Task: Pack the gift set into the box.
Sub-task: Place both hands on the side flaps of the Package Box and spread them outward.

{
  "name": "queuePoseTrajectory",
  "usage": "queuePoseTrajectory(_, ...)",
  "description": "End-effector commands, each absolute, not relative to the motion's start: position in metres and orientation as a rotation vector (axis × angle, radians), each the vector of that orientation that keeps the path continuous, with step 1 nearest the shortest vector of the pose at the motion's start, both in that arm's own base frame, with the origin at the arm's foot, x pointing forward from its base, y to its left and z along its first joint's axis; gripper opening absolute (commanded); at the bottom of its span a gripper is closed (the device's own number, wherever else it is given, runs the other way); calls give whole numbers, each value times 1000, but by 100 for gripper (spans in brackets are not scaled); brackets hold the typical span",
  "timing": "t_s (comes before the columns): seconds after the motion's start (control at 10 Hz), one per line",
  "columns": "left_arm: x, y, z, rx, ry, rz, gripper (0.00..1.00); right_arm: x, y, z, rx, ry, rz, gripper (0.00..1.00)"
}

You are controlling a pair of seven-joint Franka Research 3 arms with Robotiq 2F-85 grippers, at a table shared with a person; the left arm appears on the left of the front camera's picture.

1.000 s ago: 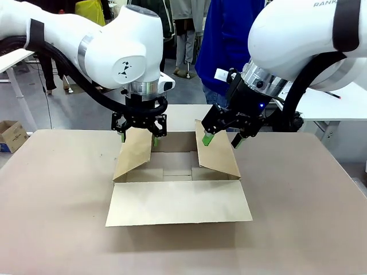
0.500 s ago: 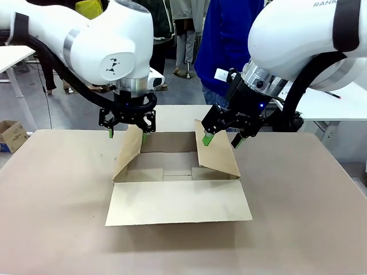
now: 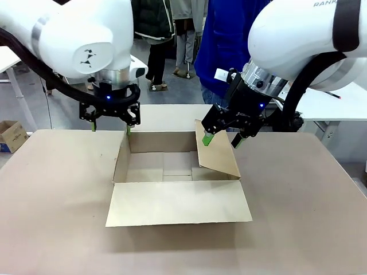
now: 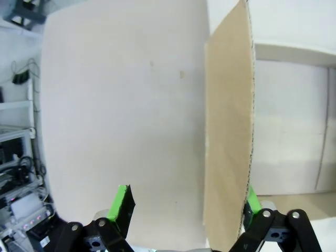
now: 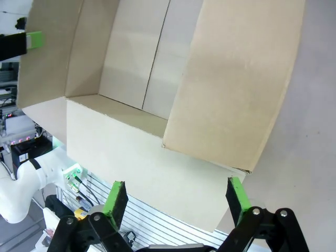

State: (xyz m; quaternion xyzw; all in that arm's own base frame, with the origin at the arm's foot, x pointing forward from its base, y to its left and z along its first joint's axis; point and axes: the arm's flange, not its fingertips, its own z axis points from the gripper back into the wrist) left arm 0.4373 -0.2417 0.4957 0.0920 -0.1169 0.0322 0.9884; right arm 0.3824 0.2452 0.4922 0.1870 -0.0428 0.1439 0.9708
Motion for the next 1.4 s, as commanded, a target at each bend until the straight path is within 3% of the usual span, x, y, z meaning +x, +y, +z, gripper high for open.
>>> queuePoseTrajectory(0.0,432,-208,498,167,-259,57,100,383,246,494,361,-92,272,100)
queuePoseTrajectory(0.5,437,-136,497,-3,-254,46,100,383,246,494,361,-92,272,100)
queuePoseTrajectory(1.0,450,-78,451,-212,-93,104,100,383,246,494,361,-92,272,100)
queuePoseTrajectory(1.1,447,-99,463,-105,-159,80,100,383,246,494,361,-92,272,100)
queuePoseTrajectory(1.3,447,-99,463,-105,-159,80,100,383,246,494,361,-92,272,100)
